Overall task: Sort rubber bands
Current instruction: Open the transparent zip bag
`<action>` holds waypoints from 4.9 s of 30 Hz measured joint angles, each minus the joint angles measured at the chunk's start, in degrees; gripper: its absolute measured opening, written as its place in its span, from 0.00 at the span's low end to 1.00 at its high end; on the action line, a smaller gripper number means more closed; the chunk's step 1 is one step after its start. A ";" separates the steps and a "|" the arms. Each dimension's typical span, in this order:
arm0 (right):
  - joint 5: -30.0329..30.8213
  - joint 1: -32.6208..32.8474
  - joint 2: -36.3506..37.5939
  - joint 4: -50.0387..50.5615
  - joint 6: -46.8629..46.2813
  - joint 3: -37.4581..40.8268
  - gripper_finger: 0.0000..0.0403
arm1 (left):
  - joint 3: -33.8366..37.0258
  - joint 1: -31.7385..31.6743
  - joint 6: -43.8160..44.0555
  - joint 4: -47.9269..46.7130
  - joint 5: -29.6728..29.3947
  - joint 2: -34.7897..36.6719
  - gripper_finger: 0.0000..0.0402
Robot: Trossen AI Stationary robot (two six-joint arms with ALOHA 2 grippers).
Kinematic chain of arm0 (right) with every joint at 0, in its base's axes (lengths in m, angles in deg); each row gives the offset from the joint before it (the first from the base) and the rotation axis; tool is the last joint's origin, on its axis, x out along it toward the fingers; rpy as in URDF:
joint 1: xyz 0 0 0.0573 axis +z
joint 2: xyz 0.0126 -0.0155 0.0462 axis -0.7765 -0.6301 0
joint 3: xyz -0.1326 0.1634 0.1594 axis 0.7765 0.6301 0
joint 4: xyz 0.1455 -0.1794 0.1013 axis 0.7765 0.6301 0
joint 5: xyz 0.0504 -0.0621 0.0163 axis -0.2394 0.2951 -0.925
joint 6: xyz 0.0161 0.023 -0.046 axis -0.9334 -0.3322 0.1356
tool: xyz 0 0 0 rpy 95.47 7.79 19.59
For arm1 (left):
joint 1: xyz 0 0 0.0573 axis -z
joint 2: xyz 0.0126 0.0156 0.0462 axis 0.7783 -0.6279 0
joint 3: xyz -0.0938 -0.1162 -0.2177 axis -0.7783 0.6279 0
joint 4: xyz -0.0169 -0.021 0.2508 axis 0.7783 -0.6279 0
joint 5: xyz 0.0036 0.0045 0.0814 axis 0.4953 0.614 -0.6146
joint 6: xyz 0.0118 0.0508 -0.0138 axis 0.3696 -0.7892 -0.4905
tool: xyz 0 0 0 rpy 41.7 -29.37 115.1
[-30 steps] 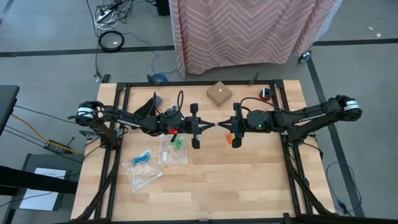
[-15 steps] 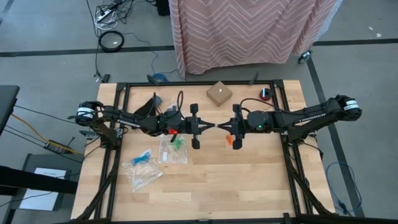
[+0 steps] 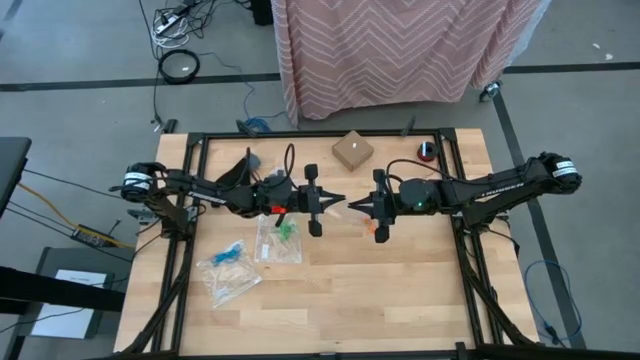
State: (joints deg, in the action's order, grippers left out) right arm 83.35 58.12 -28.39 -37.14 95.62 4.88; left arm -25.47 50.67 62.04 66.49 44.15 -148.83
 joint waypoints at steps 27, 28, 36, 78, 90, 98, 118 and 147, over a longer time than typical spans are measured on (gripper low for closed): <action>3.12 -1.04 0.09 1.54 -1.44 -0.10 0.00 | 0.00 0.21 3.13 0.08 9.89 -0.13 0.03; 3.14 -1.09 0.09 1.36 -1.52 -0.13 0.00 | 0.00 0.21 3.26 0.08 9.94 -0.17 0.03; 3.15 -1.09 0.09 1.20 -0.96 -0.13 0.00 | 0.00 0.23 2.56 0.18 7.23 -0.15 0.03; 1.03 -1.25 0.02 2.30 -0.89 -0.02 0.00 | 0.02 0.91 -0.15 0.11 0.05 0.00 0.03; 0.02 -1.22 0.02 1.54 -0.64 -0.02 0.00 | 0.02 0.89 -0.02 0.87 0.36 0.00 0.03; -0.86 -1.15 0.02 0.17 -0.44 -0.02 0.00 | 0.02 0.89 -0.03 1.04 1.05 0.00 0.03; -3.77 -0.94 -0.04 -0.86 0.16 -0.02 0.00 | -0.07 0.67 0.01 2.08 1.99 0.00 0.03; 5.75 -1.19 0.04 1.72 -0.48 -0.02 0.19 | 0.02 0.65 -0.30 -2.22 -2.21 -0.17 0.03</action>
State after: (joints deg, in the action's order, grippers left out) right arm 89.10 56.93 -28.35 -35.43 95.14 4.85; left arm -25.45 51.31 61.73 64.27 41.95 -149.00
